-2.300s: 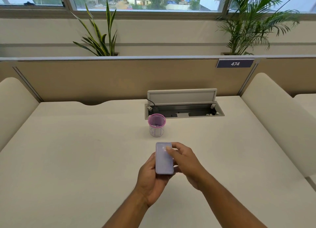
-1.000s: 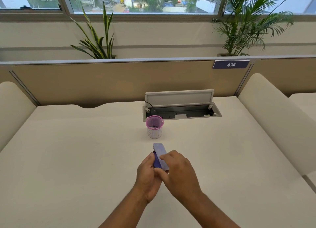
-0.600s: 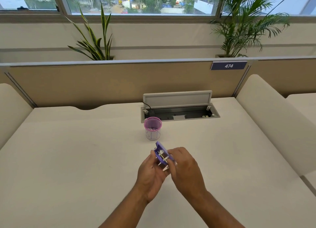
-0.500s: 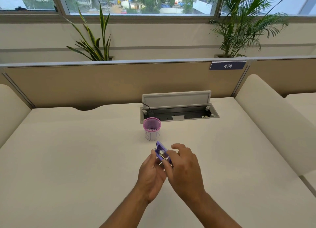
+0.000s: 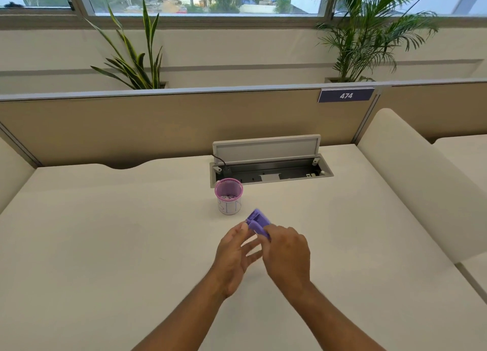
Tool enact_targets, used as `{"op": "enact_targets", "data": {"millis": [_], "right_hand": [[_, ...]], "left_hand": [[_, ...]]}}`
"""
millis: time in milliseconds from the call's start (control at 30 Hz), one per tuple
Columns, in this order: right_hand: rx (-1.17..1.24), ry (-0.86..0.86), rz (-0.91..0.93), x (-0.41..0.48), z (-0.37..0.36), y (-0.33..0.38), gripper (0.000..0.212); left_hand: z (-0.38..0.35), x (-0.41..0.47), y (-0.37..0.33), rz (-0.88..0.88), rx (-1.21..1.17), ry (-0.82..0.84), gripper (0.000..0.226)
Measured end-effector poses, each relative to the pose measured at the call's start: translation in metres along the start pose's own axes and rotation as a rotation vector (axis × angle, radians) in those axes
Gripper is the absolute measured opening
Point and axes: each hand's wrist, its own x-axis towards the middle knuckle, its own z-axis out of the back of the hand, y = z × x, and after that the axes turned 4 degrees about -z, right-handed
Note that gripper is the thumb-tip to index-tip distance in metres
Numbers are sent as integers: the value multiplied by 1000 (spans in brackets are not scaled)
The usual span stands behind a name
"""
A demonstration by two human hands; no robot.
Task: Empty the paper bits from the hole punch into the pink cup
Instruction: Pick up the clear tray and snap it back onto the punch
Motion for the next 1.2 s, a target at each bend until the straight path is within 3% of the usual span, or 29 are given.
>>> {"op": "enact_targets", "data": {"millis": [100, 267, 367, 467, 567, 767, 900, 1200], "right_hand": [[166, 76, -196, 15, -11, -22, 18], [388, 128, -491, 43, -24, -64, 20], [488, 149, -636, 56, -30, -85, 16], [539, 159, -748, 62, -38, -101, 14], [599, 157, -806, 60, -43, -110, 19], [708, 180, -885, 52, -53, -118, 10], [735, 187, -891, 51, -55, -120, 17], [755, 215, -880, 52, -58, -123, 6]], "left_hand": [[18, 20, -5, -7, 316, -97, 45], [63, 48, -9, -188, 1017, -178, 52], [92, 57, -9, -208, 1451, -231, 60], [110, 58, -9, -260, 1670, -217, 70], [119, 57, -5, -271, 1766, -166, 75], [127, 55, 3, -178, 1768, -140, 77], [131, 53, 6, -155, 1800, -130, 75], [130, 48, 12, -165, 1856, -113, 71]]}}
